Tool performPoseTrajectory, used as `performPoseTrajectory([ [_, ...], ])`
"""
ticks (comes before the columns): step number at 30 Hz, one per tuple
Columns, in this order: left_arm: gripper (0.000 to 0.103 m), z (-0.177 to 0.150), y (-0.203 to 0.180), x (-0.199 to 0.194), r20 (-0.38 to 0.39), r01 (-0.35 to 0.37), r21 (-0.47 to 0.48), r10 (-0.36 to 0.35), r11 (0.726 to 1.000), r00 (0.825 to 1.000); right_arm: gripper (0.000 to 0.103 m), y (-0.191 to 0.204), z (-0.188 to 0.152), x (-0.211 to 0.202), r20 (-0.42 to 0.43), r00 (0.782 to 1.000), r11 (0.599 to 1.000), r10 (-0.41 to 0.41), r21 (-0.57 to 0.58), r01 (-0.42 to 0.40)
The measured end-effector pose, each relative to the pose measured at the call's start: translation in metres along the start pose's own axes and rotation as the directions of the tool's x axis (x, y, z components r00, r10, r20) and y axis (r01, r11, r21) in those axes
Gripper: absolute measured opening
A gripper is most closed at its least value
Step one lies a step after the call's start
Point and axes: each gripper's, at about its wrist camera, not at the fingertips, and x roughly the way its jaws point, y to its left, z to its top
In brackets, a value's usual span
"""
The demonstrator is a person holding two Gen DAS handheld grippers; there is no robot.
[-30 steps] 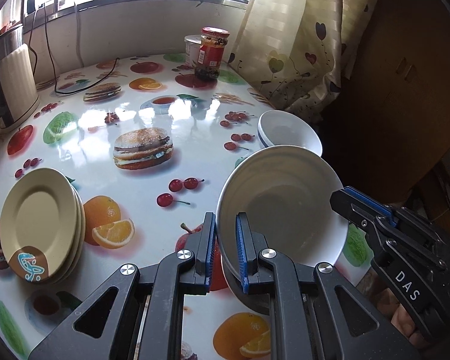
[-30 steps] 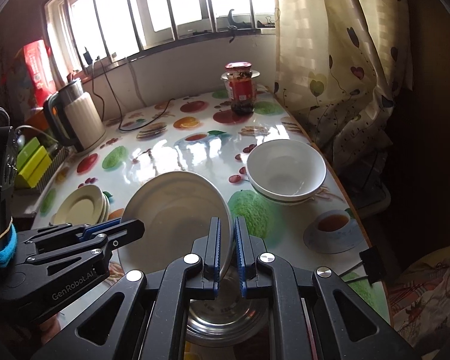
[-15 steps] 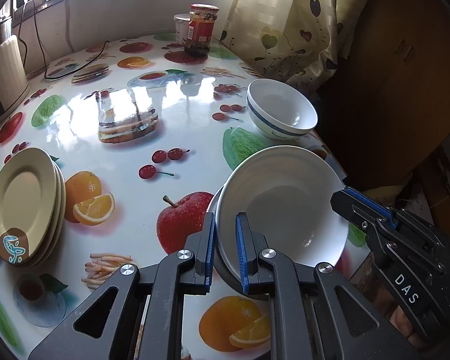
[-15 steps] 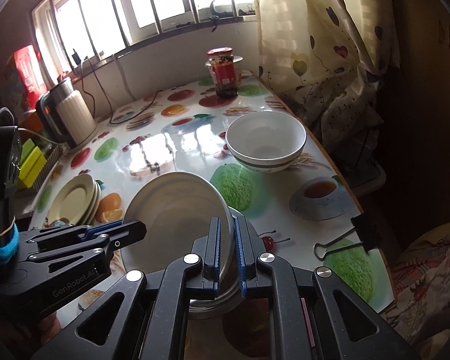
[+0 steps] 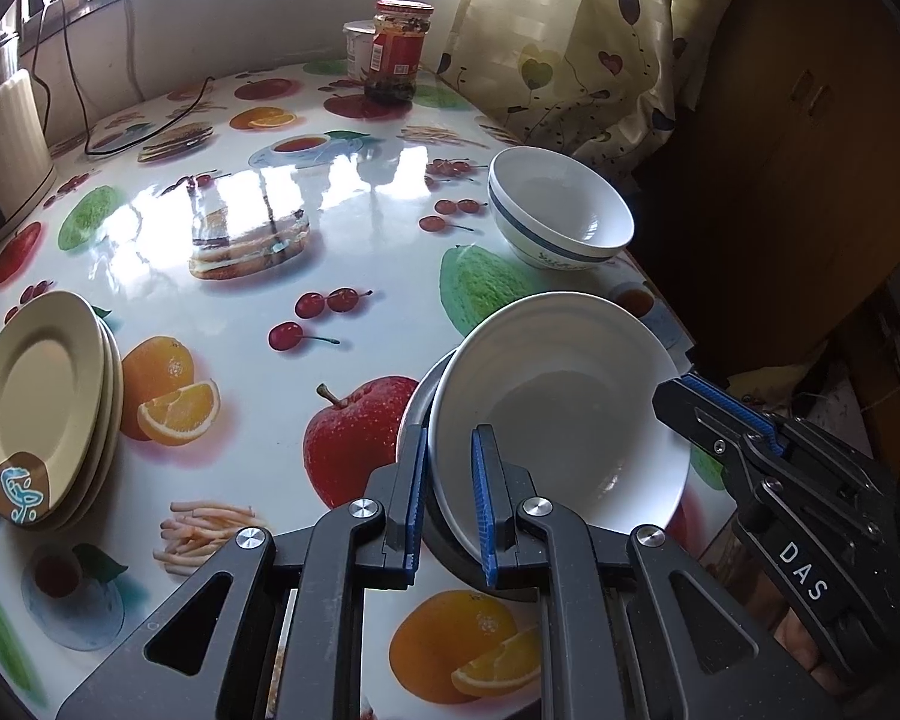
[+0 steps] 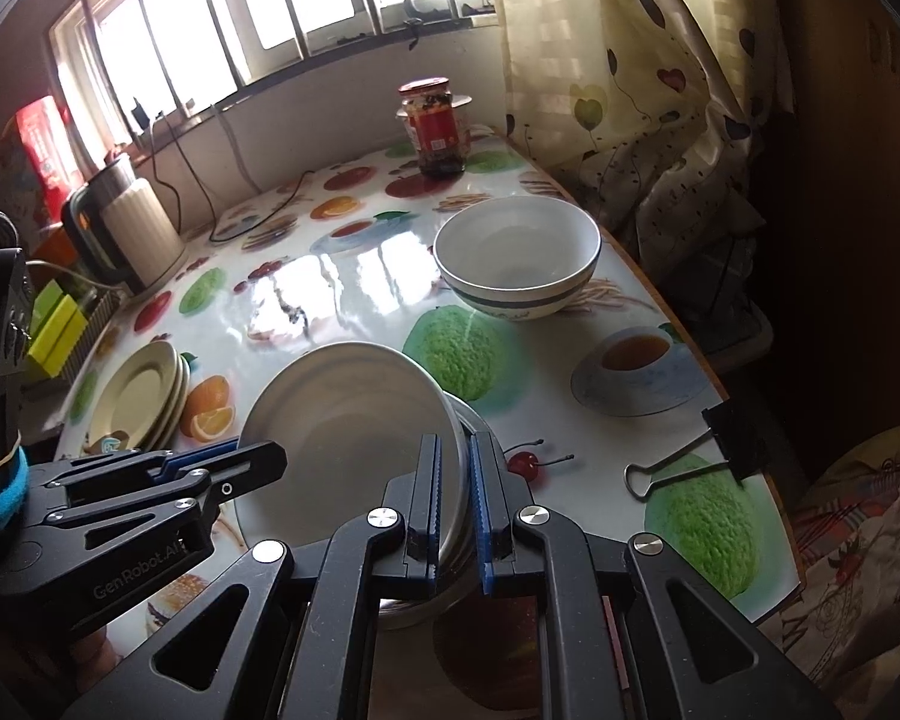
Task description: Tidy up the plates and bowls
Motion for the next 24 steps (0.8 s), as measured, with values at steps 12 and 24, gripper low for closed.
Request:
performPoseTrajectory([
  [12, 0.016, 0.002, 0.0003, -0.0007, 0.002, 0.02, -0.008, -0.02, 1.0, 1.0, 0.012, -0.004, 0.0021, 0.0024, -0.007, 1.0, 1.0, 0.009, 0.026, -0.009],
  [24, 0.016, 0.0058, 0.0091, -0.0023, 0.017, 0.05, -0.039, -0.049, 0.998, 0.999, 0.026, -0.0088, 0.0073, 0.0017, -0.002, 0.999, 0.997, 0.044, 0.066, -0.043],
])
